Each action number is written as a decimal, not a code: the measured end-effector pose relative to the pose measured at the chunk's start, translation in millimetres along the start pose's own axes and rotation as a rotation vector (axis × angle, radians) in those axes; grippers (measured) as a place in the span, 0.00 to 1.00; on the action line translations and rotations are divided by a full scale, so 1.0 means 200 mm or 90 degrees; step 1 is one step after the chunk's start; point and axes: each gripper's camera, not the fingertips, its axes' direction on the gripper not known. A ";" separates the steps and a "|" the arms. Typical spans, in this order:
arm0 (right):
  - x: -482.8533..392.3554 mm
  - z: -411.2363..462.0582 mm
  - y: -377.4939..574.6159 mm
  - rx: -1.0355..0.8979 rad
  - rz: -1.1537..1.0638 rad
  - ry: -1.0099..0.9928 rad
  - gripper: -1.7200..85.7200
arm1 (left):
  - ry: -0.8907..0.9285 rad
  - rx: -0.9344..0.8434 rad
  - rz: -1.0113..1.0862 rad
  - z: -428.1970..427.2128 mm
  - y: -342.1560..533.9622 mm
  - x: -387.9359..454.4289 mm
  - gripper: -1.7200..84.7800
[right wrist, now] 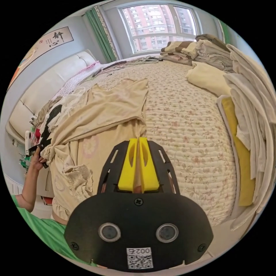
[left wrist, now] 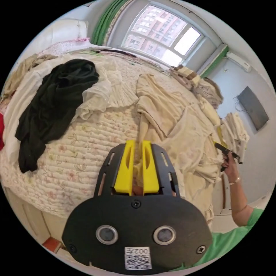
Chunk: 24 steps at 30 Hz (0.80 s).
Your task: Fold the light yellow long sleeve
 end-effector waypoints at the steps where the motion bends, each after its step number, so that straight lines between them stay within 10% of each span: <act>1: 0.01 -0.02 0.00 0.007 0.004 0.014 0.01 | -0.010 0.000 -0.002 -0.02 -0.02 0.00 0.02; 24: 0.15 -0.51 0.70 0.105 0.034 -0.094 0.10 | 0.234 0.107 -0.097 -0.41 0.48 -0.37 0.01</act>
